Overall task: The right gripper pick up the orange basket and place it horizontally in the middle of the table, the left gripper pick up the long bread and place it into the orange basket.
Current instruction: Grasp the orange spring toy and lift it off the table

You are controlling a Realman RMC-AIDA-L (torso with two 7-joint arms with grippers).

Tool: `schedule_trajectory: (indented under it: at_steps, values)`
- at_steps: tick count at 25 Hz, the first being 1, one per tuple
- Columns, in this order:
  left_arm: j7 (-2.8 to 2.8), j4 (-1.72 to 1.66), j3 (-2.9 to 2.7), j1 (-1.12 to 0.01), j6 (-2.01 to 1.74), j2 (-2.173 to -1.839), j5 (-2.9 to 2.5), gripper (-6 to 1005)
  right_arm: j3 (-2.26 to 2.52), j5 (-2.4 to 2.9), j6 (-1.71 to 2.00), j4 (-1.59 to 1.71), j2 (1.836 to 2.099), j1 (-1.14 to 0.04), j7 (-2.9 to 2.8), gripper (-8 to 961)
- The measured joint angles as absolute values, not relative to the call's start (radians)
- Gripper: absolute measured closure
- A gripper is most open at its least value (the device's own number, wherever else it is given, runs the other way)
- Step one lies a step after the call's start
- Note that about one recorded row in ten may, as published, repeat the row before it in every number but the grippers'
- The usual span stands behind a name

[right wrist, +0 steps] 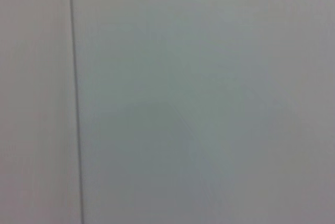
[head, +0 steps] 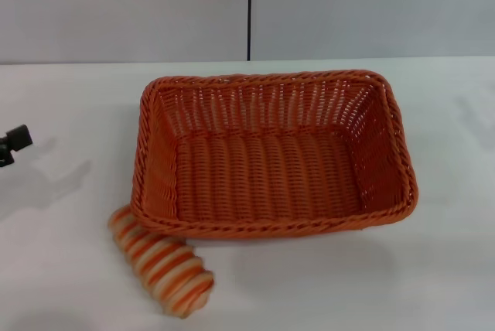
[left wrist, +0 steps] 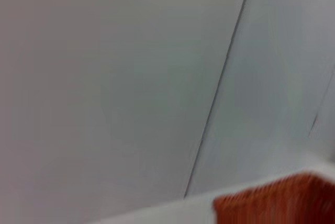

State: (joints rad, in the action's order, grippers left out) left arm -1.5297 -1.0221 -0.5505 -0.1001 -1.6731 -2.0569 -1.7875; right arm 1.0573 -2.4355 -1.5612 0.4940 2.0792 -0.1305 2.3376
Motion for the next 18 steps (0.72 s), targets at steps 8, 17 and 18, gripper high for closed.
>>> schedule_trajectory:
  at_steps: [8,17,18]
  values:
    - [-1.532,-1.067,-0.551,-0.134,-1.61,-2.059,-1.993,241,1.037,-2.434,-1.584,0.469,2.078,-0.12,2.338,235]
    - [-1.571,-1.067,-0.625,-0.149,-1.622,-2.062,-2.13,244,1.03,-2.432,-1.586,0.462,2.077,-0.129,2.339,235]
    - [-1.571,-1.067,-0.625,-0.149,-1.622,-2.062,-2.13,245,1.03,-2.432,-1.586,0.462,2.077,-0.129,2.339,235]
